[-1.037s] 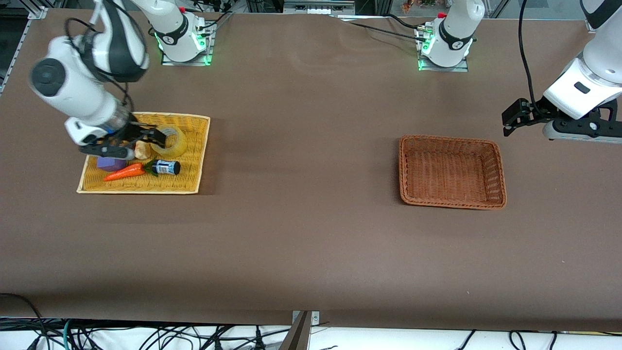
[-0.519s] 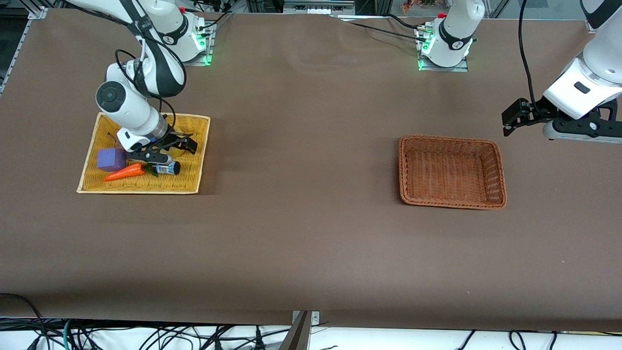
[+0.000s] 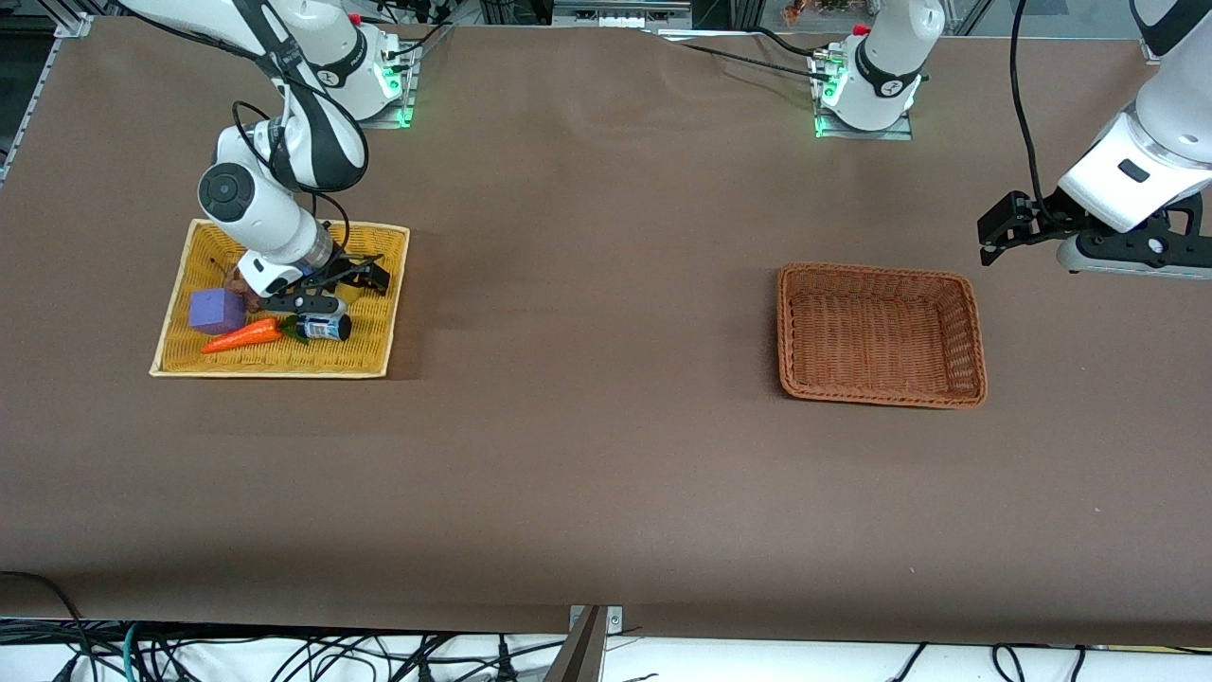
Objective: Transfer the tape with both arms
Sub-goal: 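Move the right gripper over the clear tape roll in the yellow tray, then lower the right gripper and close it on the tape roll's rim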
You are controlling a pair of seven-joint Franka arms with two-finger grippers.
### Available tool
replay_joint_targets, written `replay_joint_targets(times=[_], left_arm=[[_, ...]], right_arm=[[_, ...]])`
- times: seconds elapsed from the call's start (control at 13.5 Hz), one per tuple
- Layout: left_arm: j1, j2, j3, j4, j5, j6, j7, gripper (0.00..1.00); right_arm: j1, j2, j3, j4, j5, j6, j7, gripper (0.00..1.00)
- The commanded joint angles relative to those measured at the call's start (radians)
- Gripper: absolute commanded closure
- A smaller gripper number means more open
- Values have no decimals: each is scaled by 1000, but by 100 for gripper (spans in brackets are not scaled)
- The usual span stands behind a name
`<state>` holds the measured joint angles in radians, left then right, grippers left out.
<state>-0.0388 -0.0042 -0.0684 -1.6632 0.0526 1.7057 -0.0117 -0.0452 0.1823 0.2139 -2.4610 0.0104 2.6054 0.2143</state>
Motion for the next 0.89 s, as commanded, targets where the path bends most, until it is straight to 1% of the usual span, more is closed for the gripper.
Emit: replay_joint_targets(times=[0.0, 0.22, 0.44, 0.81], left_arm=[[0, 15, 2, 36, -25, -26, 25, 0], [0, 15, 2, 36, -25, -25, 27, 0], [0, 15, 2, 36, -25, -26, 27, 0], [4, 15, 2, 36, -25, -26, 27, 0]], right_arm=[[-10, -53, 4, -53, -7, 9, -20, 0], [-10, -66, 2, -61, -9, 5, -27, 0], [-10, -89, 2, -73, -9, -27, -30, 0], [-10, -84, 2, -113, -7, -11, -32, 0]])
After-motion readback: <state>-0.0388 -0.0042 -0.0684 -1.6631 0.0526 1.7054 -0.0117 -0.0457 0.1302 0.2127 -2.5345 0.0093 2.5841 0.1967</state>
